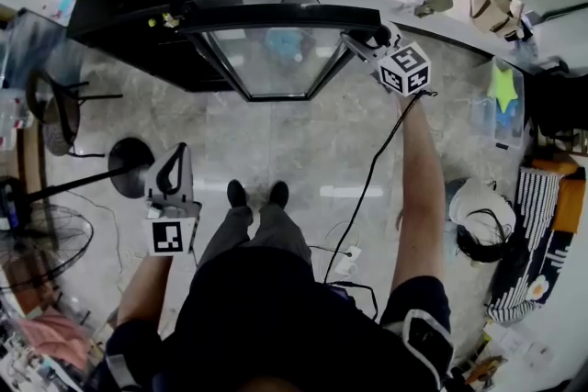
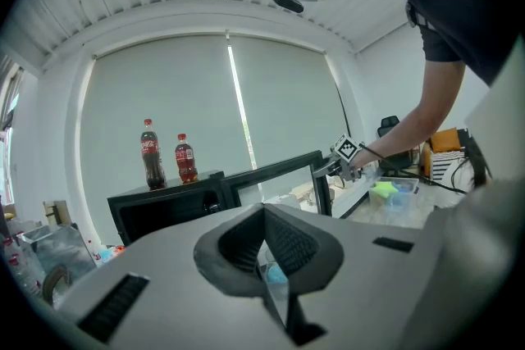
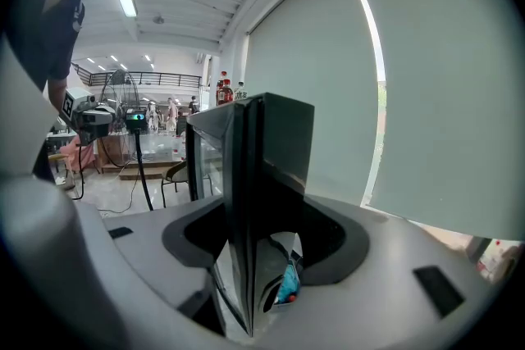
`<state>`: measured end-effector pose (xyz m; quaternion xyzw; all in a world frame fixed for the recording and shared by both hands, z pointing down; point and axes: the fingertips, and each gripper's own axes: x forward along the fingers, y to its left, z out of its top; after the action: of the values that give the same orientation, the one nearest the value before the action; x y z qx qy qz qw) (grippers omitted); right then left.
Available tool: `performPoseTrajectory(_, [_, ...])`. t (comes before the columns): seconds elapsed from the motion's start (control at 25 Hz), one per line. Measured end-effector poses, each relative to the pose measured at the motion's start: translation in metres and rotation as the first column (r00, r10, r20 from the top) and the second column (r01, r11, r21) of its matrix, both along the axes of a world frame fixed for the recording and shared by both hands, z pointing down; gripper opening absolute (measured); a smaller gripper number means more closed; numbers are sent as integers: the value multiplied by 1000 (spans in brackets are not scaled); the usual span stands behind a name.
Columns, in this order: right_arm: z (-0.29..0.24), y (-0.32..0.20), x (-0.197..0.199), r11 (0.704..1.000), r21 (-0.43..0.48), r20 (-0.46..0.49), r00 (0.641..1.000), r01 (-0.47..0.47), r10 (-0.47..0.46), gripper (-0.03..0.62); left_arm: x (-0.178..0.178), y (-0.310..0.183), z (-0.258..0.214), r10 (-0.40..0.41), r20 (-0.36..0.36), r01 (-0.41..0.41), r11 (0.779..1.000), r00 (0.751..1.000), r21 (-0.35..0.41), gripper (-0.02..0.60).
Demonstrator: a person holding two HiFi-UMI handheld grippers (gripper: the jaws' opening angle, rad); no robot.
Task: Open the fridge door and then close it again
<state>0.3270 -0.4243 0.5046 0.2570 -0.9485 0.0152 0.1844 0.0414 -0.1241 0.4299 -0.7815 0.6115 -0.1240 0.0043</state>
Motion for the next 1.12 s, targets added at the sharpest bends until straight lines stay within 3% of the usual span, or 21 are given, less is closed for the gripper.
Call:
performPoseTrajectory(0.44, [-1, 2, 3, 999, 37, 16, 1000, -18, 17, 264, 1, -5, 0, 1, -3, -1, 1000, 1000, -2, 21])
performPoseTrajectory(1.12, [-13, 36, 26, 977, 103, -16, 982, -185, 187, 267, -4, -6, -7, 33, 0, -33, 999, 999, 25, 22])
